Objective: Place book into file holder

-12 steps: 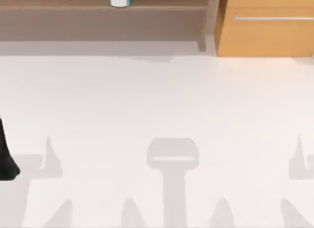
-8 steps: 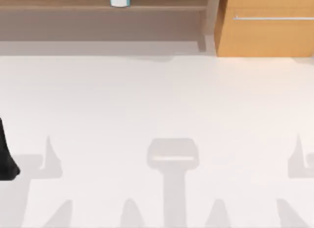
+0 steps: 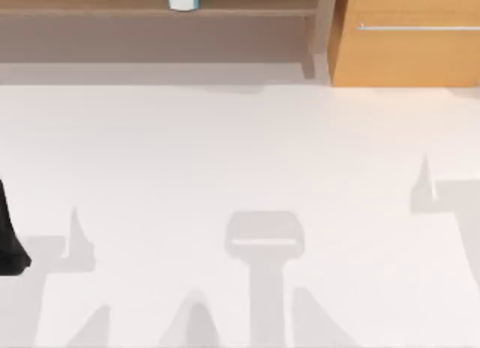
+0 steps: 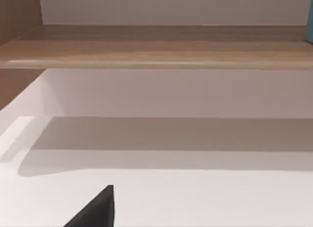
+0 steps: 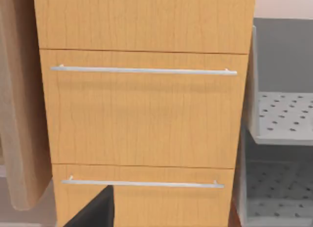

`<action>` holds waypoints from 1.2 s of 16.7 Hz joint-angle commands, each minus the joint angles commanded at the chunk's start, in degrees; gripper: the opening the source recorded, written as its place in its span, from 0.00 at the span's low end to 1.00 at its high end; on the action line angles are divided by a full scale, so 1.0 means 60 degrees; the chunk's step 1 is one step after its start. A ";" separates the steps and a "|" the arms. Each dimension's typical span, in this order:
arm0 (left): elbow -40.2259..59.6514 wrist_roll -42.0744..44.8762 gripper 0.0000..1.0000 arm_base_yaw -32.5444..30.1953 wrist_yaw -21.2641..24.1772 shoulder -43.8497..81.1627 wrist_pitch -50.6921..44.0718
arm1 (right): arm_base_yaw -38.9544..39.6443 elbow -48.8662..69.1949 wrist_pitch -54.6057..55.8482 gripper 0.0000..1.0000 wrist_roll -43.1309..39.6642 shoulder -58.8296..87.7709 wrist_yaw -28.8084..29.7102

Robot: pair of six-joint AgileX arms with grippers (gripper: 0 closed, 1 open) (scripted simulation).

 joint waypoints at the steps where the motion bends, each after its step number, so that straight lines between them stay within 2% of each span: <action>1: 0.0000 0.0000 1.00 0.0000 0.0000 0.0000 0.0000 | 0.0327 0.0748 0.0132 1.00 -0.0022 0.0856 0.0315; 12: 0.0000 0.0000 1.00 0.0000 0.0000 0.0000 0.0000 | 0.3997 1.0010 0.1883 1.00 -0.0104 1.1742 0.3953; 20: 0.0000 0.0000 1.00 0.0000 0.0000 0.0000 0.0000 | 0.5528 1.5204 0.2955 1.00 0.0005 1.8200 0.5793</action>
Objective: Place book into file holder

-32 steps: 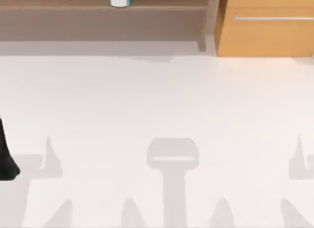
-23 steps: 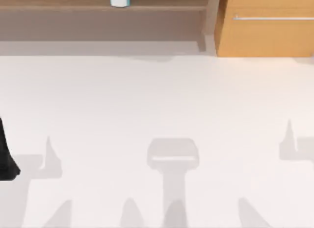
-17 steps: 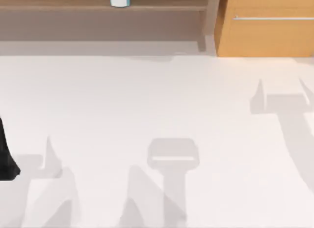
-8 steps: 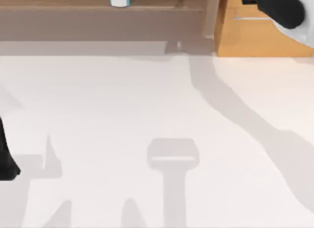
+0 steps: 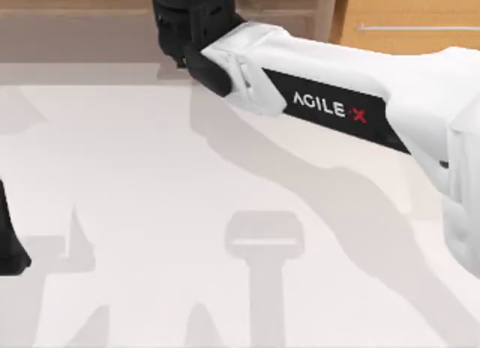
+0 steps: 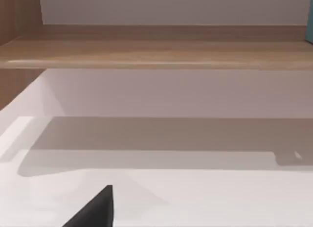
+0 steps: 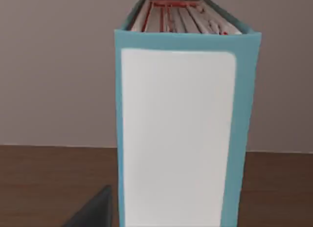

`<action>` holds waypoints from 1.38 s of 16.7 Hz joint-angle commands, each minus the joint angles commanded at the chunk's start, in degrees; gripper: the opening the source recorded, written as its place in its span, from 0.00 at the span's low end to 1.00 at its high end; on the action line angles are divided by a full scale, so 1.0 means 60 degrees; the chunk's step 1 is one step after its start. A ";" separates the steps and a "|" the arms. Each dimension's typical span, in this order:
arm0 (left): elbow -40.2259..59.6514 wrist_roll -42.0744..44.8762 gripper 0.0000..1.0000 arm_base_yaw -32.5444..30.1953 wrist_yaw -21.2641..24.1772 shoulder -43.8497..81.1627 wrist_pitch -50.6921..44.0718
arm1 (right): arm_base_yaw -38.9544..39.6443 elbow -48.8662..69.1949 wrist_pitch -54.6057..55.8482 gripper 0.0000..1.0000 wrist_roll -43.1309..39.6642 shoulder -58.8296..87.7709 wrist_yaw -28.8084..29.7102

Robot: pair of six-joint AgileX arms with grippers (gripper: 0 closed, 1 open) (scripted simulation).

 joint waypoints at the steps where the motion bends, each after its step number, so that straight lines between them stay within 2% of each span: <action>1: 0.0000 0.0000 1.00 0.0000 0.0000 0.0000 0.0000 | 0.0087 0.0393 0.0083 1.00 0.0013 0.0493 0.0134; 5: 0.0000 0.0000 1.00 0.0000 0.0000 0.0000 0.0000 | 0.0229 0.1168 0.0245 1.00 0.0037 0.1443 0.0395; 11: 0.0000 0.0000 1.00 0.0000 0.0000 0.0000 0.0000 | 0.0177 0.1152 0.0220 1.00 0.0038 0.1448 0.0369; 19: 0.0000 0.0000 1.00 0.0000 0.0000 0.0000 0.0000 | -0.0010 0.2636 -0.0441 1.00 0.0025 0.2214 0.0163; 23: 0.0000 0.0000 1.00 0.0000 0.0000 0.0000 0.0000 | -0.0018 0.2690 -0.0467 1.00 0.0024 0.2241 0.0154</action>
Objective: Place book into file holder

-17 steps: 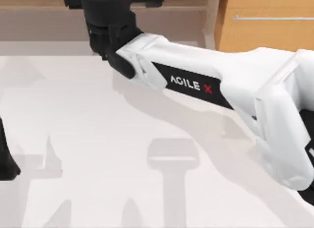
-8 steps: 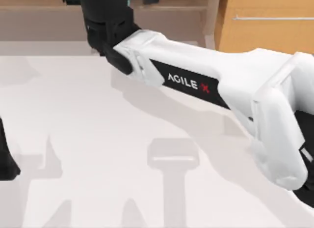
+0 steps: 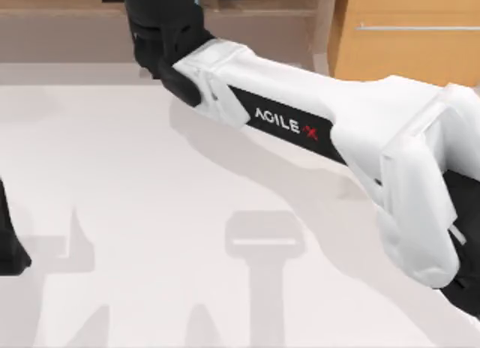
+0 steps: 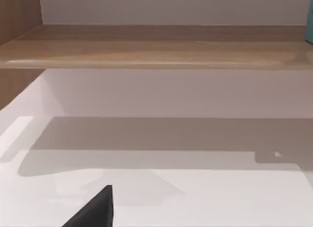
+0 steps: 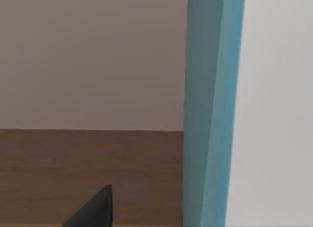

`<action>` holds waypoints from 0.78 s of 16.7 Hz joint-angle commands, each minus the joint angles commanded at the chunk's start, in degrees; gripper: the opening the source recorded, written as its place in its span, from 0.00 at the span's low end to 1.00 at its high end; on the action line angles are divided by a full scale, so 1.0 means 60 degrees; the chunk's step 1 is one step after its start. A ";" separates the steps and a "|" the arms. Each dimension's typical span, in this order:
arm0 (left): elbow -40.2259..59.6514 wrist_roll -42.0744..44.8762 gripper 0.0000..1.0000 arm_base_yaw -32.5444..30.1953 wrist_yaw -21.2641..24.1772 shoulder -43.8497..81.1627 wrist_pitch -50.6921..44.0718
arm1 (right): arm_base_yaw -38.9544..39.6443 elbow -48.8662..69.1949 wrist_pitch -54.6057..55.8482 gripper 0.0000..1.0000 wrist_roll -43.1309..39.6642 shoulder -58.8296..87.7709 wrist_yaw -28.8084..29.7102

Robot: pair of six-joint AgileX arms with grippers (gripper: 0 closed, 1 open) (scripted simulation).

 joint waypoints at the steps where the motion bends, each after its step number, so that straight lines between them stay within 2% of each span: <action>1: 0.0000 0.0000 1.00 0.0000 0.0000 0.0000 0.0000 | 0.0000 0.0000 0.0000 0.92 0.0000 0.0000 0.0000; 13: 0.0000 0.0000 1.00 0.0000 0.0000 0.0000 0.0000 | 0.0000 0.0000 0.0000 0.02 0.0000 0.0000 0.0000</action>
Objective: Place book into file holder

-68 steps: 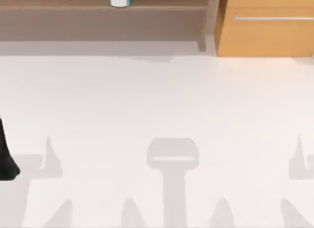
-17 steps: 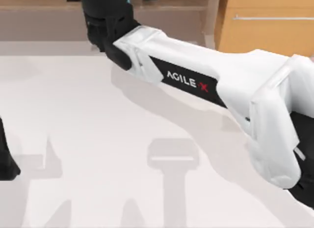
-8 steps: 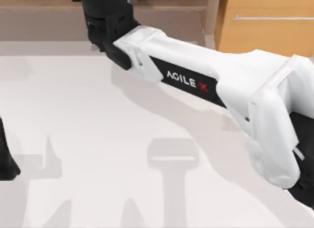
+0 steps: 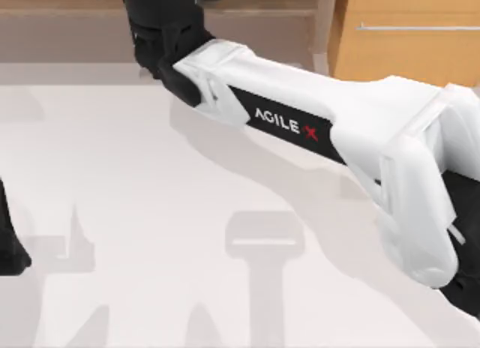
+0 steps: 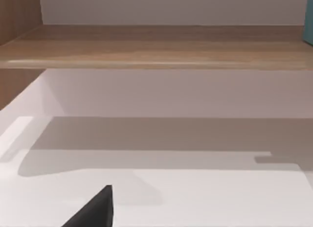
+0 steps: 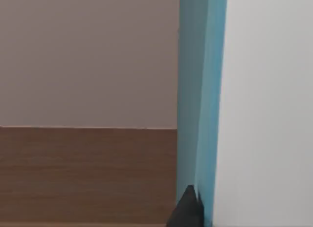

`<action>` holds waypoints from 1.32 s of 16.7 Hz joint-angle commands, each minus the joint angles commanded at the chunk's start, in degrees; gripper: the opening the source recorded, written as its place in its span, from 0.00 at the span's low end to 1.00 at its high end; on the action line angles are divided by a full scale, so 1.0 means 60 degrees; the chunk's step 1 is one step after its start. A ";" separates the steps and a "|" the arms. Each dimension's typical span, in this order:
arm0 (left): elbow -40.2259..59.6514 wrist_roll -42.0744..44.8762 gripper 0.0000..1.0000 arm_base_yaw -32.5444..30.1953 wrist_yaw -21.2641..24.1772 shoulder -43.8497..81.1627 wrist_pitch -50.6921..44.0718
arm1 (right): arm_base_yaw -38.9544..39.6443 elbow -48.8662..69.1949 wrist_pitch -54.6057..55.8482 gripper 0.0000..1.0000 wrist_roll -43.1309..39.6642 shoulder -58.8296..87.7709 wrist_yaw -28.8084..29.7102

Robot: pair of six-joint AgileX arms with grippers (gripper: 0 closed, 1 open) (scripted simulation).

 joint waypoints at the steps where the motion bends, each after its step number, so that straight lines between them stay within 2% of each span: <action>1: 0.0000 0.0000 1.00 0.0000 0.0000 0.0000 0.0000 | 0.0000 0.0000 0.0000 0.00 0.0000 0.0000 0.0000; 22: 0.0000 0.0000 1.00 0.0000 0.0000 0.0000 0.0000 | 0.0044 0.0395 -0.0496 0.00 0.0016 -0.0065 -0.0020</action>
